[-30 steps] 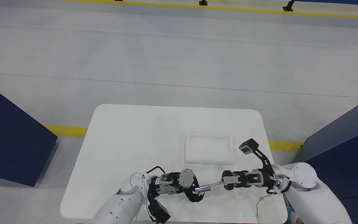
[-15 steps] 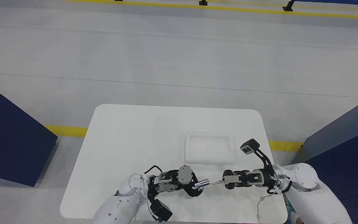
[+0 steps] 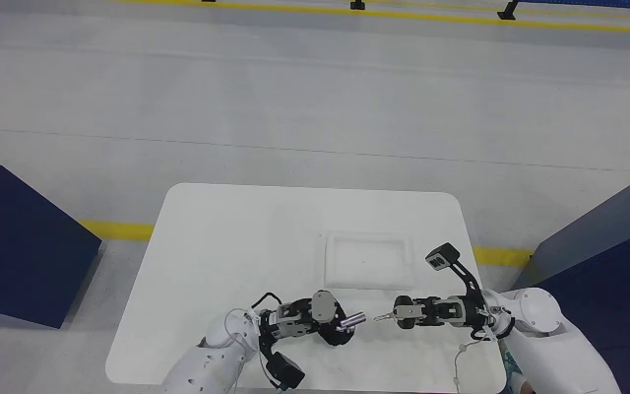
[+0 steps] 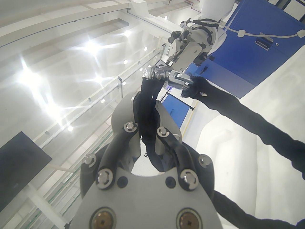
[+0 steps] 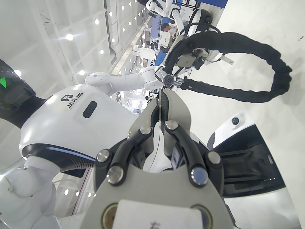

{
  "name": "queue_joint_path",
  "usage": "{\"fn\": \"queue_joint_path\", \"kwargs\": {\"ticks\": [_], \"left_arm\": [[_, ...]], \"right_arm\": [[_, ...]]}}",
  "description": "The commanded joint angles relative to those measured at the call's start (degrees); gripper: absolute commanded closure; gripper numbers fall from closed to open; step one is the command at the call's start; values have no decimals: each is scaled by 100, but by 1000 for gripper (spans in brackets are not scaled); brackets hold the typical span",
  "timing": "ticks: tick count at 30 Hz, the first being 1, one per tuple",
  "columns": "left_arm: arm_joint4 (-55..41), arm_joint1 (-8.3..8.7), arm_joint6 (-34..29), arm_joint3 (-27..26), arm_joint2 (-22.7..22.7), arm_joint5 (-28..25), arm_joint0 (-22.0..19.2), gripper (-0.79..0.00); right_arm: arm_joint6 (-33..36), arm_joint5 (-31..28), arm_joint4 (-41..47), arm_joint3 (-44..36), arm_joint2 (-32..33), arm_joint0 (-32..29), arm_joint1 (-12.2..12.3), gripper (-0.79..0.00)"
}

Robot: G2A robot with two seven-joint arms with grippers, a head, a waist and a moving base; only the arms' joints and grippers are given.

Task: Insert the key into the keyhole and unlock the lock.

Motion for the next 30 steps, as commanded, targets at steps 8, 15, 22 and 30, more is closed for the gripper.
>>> {"fn": "queue_joint_path", "kwargs": {"ticks": [8, 15, 22, 30], "left_arm": [[-1, 0, 0, 0, 1, -2, 0, 0], [-1, 0, 0, 0, 1, -2, 0, 0], [-1, 0, 0, 0, 1, -2, 0, 0], [-1, 0, 0, 0, 1, -2, 0, 0]], "right_arm": [[-202, 95, -99, -40, -32, -41, -13, 0], [-101, 229, 3, 115, -93, 30, -50, 0], [48, 278, 63, 249, -172, 143, -92, 0], [58, 326, 28, 313, -297, 239, -148, 0]]}}
